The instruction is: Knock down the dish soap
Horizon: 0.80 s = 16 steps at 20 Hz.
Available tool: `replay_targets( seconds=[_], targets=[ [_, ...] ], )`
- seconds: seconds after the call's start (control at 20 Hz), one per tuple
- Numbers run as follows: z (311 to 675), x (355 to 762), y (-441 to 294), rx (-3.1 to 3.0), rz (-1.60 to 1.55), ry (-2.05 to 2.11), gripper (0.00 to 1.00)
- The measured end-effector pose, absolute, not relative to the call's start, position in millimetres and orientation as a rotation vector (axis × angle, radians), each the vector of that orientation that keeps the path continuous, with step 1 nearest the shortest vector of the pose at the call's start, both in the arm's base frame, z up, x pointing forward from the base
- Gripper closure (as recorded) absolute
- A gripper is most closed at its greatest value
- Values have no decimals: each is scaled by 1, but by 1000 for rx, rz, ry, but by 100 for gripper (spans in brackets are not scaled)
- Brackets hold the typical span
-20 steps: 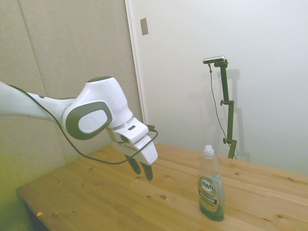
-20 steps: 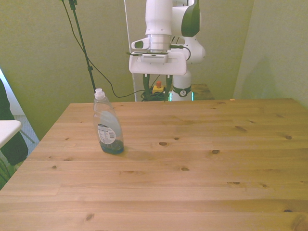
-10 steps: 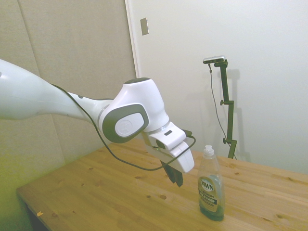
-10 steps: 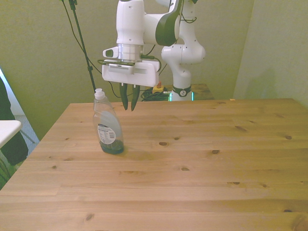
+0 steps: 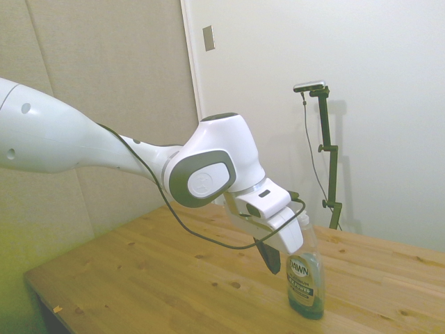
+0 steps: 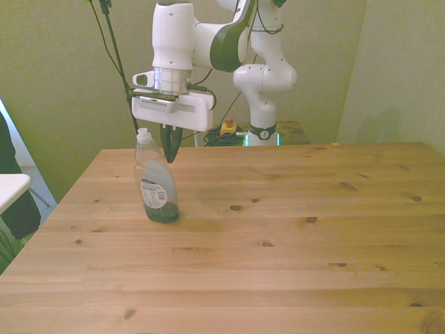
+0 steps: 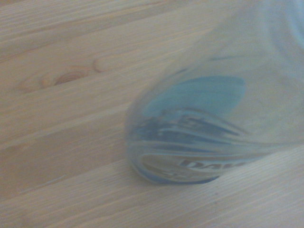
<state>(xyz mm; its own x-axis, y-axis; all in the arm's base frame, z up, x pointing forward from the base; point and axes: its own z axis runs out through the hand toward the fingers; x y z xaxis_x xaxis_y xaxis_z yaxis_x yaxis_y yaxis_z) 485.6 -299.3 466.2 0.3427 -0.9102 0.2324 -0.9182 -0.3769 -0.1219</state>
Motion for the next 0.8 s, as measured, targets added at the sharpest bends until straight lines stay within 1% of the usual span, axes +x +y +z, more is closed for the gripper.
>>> replay_targets(
  seconds=[0.2, 0.5, 0.7, 0.8],
  targets=[
    [471, 494, -311, 2531, 431, -1738, 100],
    [476, 535, -315, 2493, 501, -1770, 100],
    [459, 573, -313, 2465, 559, -1833, 100],
    [452, 585, -316, 2461, 578, -1862, 100]
  ],
)
